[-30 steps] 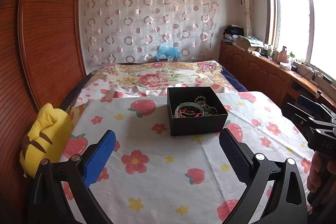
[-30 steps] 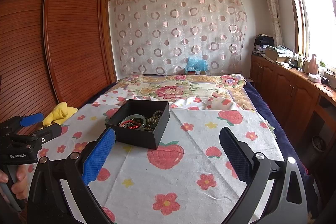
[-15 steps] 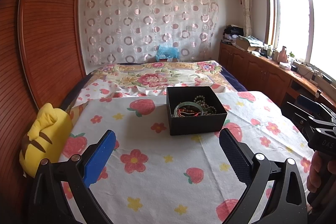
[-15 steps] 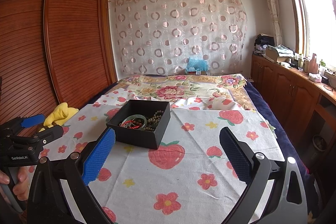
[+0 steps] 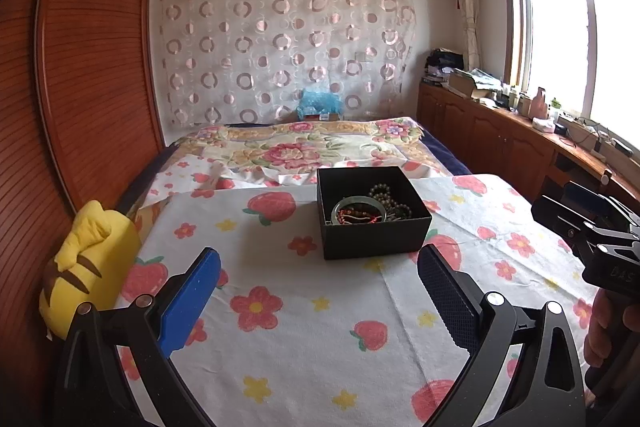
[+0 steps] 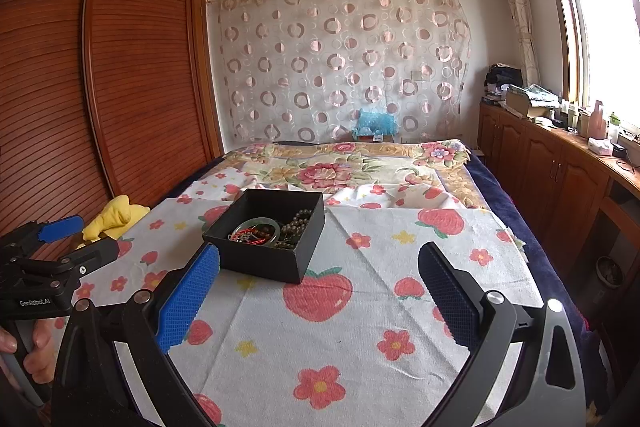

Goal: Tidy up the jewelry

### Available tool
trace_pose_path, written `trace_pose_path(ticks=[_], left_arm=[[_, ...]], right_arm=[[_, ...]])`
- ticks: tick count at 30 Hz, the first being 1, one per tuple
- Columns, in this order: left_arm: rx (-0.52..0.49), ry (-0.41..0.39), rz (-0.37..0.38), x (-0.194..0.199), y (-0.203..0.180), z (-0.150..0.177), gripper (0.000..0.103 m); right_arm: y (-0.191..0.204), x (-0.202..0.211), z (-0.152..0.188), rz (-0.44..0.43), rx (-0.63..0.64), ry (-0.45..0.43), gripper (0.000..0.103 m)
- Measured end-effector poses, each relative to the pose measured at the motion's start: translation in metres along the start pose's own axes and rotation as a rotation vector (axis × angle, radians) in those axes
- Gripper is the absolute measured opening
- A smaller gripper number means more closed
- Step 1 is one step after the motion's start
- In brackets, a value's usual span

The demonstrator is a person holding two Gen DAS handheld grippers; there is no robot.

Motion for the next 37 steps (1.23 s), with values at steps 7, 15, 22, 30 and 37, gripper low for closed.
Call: trace_pose_path(ticks=[7,15,22,30,37], left_arm=[[0.001,-0.001,0.001,0.0,0.0008,0.0006,0.095],[0.005,-0.004,0.003,0.0002,-0.0005,0.0003,0.095],[0.002,-0.002,0.001,-0.0003,0.0006,0.0011,0.095],[0.003,-0.003,0.004,0.0003,-0.0022,0.0006,0.095],[0.003,-0.003,0.002,0.0001,-0.0003,0.0015,0.095]], right_arm=[[-0.0006,0.0,0.0001,0.0,0.001,0.0,0.1],[-0.0009,0.0003,-0.0008,-0.001,0.0,-0.001,0.1],[-0.0014,0.0004,-0.0005,-0.002,-0.001,0.0,0.1],[-0.0018,0.0003,-0.0002,-0.001,-0.001,0.0,0.1],[-0.0019,0.0006,-0.0015,-0.001,-0.002,-0.001,0.1]])
Point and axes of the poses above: each gripper's, at about its wrist camera, not at the fingertips, and x roughly against the way its jaws point, y to its left, z to its underside, the point moved 8 cm from there along -x, roughly the way its jaws point, and after that the axes turned 14 degrees about z, right-handed, at the moved point
